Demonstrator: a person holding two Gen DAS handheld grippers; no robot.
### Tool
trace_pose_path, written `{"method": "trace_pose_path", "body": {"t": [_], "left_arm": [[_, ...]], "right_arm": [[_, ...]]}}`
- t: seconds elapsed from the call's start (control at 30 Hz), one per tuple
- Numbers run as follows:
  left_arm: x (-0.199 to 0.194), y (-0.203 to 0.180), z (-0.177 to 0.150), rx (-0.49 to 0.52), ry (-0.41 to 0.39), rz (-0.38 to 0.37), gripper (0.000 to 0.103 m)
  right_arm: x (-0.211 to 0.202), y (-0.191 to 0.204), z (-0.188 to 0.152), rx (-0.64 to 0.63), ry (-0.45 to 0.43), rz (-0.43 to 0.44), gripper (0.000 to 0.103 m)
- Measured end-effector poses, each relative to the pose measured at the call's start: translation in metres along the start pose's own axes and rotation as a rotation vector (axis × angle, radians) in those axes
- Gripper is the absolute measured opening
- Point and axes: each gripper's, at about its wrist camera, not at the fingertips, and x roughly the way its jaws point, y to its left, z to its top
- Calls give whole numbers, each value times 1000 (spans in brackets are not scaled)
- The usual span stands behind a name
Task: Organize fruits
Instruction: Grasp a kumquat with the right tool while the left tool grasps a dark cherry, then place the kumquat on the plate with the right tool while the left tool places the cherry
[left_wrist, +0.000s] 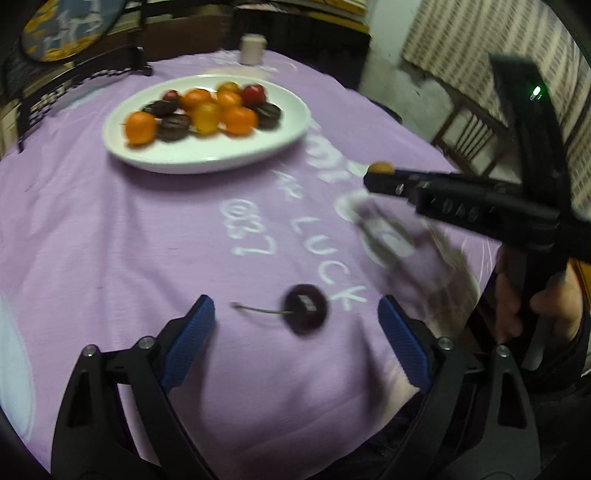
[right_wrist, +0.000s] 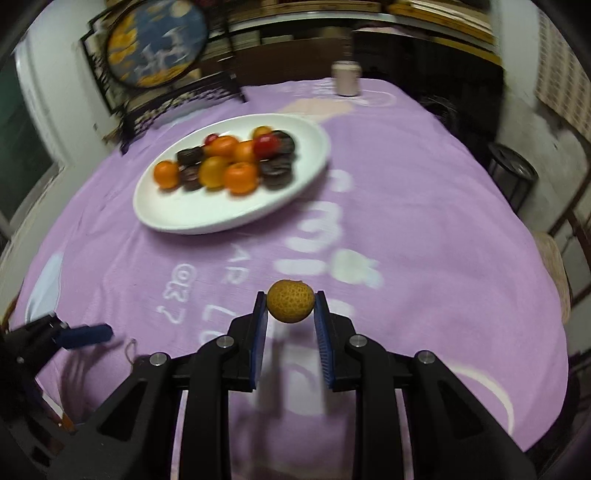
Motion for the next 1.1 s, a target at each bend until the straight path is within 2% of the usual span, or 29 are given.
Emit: {"method": "trace_pose_path", "body": {"t": [0.07, 0.1, 0.17, 0.3, 0.37, 0.43, 0.6, 0.83, 0.93, 1.1], "left_arm": [[10, -7, -1, 9, 37, 1, 65], [15, -7, -1, 6, 57, 4, 60], [15, -9, -1, 8, 45, 34, 52], [17, -8, -2, -16, 33, 43, 44], [16, -8, -1, -23, 26, 44, 30], [15, -8, 0, -35, 30, 15, 29], [12, -3, 0, -43, 19, 19, 29], [-4, 24, 5, -94, -19, 25, 29], [-14, 45, 22, -127, -52, 38, 29], [-24, 84, 74, -160, -118, 72, 29]], "right_arm": [[-4, -8, -3, 23, -6, 12, 26], [-5, -13, -5, 34, -7, 23, 26], [-5, -15, -7, 39, -5, 37, 26], [-1, -11, -10, 27, 9, 70, 26], [1, -8, -11, 21, 12, 80, 26], [0, -6, -11, 17, 12, 83, 26], [1, 4, -10, -3, 17, 87, 26], [10, 23, -2, -34, 35, 109, 26], [14, 32, 9, -56, 34, 120, 26], [23, 48, 40, -88, 10, 151, 26]]}}
